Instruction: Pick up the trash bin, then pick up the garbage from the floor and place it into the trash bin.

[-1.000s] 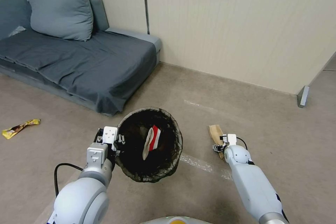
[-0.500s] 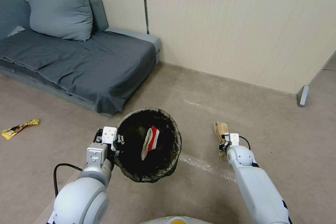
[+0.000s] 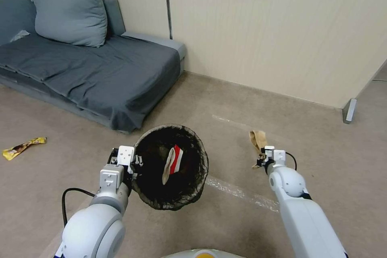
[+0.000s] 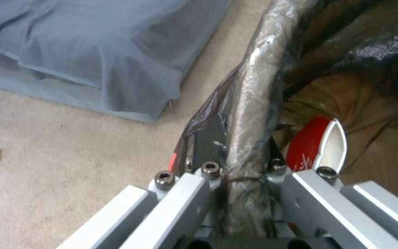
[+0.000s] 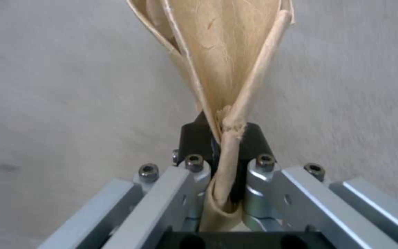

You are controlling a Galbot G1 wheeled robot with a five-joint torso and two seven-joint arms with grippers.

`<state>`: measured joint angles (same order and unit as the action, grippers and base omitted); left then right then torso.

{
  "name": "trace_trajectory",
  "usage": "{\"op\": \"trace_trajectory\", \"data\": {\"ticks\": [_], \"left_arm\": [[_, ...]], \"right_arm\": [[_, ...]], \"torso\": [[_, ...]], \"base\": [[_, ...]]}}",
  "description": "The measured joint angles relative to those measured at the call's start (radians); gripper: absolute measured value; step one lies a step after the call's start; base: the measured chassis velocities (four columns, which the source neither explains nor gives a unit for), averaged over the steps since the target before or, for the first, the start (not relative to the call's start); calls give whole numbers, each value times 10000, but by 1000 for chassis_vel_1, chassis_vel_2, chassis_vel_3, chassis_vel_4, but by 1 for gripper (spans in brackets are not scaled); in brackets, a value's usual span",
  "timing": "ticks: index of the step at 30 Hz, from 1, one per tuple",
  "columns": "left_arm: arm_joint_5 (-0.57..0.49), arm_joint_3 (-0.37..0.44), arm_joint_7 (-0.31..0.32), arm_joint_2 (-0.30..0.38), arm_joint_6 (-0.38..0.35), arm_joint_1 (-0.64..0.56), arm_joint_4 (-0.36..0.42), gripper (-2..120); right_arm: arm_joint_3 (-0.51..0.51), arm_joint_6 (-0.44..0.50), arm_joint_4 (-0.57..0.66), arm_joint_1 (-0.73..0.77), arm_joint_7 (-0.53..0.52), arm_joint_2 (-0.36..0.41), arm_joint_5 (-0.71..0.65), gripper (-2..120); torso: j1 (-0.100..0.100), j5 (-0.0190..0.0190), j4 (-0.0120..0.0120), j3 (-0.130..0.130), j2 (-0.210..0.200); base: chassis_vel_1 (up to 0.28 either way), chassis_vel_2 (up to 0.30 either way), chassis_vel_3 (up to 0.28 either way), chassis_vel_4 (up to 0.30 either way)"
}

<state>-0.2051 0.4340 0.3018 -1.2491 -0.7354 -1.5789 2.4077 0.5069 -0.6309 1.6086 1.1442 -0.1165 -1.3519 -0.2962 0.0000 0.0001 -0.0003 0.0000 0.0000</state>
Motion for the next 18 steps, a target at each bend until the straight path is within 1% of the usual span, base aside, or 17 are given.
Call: {"op": "trace_trajectory", "data": {"ticks": [1, 2, 3, 6, 7, 8, 10, 11, 12, 14, 15, 16, 18], "left_arm": [[-3, 0, 5, -10, 0, 0, 0, 0], [-3, -2, 11, -21, 0, 3, 0, 0], [-3, -2, 11, -21, 0, 3, 0, 0], [-3, -43, 15, -50, 0, 35, -49, 0], [-3, -43, 15, -50, 0, 35, -49, 0], [-3, -54, 15, -56, 0, 45, -65, 0], [7, -77, 10, -78, 0, 64, -97, 0], [27, -93, 5, -94, 0, 68, -117, 0], [27, -93, 5, -94, 0, 68, -117, 0], [73, -122, -3, -116, 0, 67, -123, 0], [83, -131, -6, -120, 0, 65, -123, 0], [83, -131, -6, -120, 0, 65, -123, 0], [96, -137, -21, -114, 0, 61, -154, 0]], "right_arm": [[32, -185, 802, 274, 6, 90, -511, 2], [48, -491, 1847, 592, 90, 231, -1331, 2], [48, -491, 1847, 592, 90, 231, -1331, 2], [-73, -720, 3984, 997, 809, 584, -2833, 2], [-73, -720, 3984, 997, 809, 584, -2833, 2], [-173, -621, 4517, 1007, 1053, 687, -3142, 2], [-446, -215, 5499, 917, 1815, 963, -3625, 2], [-611, 71, 5932, 804, 2389, 1198, -3817, 2], [-611, 71, 5932, 804, 2389, 1198, -3817, 2], [-900, 475, 6527, 541, 3355, 1862, -4045, 2], [-1071, 562, 6754, 418, 3632, 2254, -4194, 2], [-1071, 562, 6754, 418, 3632, 2254, -4194, 2], [-1510, 654, 7116, 156, 4084, 3046, -4302, 2]], "torso": [[0, -1, 2, 0, 0], [0, -2, 2, 0, 0], [0, -2, 2, 0, 0], [0, -3, 3, -1, 0], [0, -3, 3, -1, 0], [0, -4, 2, -1, 0], [0, 0, 3, -1, 0], [0, -3, 3, -1, 0], [0, -3, 3, -1, 0], [0, 1, 4, -1, 0], [0, -2, 5, -1, 0], [0, -2, 5, -1, 0], [0, 0, 2, 0, 0]], "base": [[0, 0, 0, 0], [0, 0, 0, 0], [0, 0, 0, 0], [0, 0, 0, 0], [0, 0, 0, 0], [0, 0, 0, 0], [0, 0, 0, 0], [0, 0, 0, 0], [0, 0, 0, 0], [0, 0, 0, 0], [0, 0, 0, 0], [0, 0, 0, 0], [0, 0, 0, 0]]}}
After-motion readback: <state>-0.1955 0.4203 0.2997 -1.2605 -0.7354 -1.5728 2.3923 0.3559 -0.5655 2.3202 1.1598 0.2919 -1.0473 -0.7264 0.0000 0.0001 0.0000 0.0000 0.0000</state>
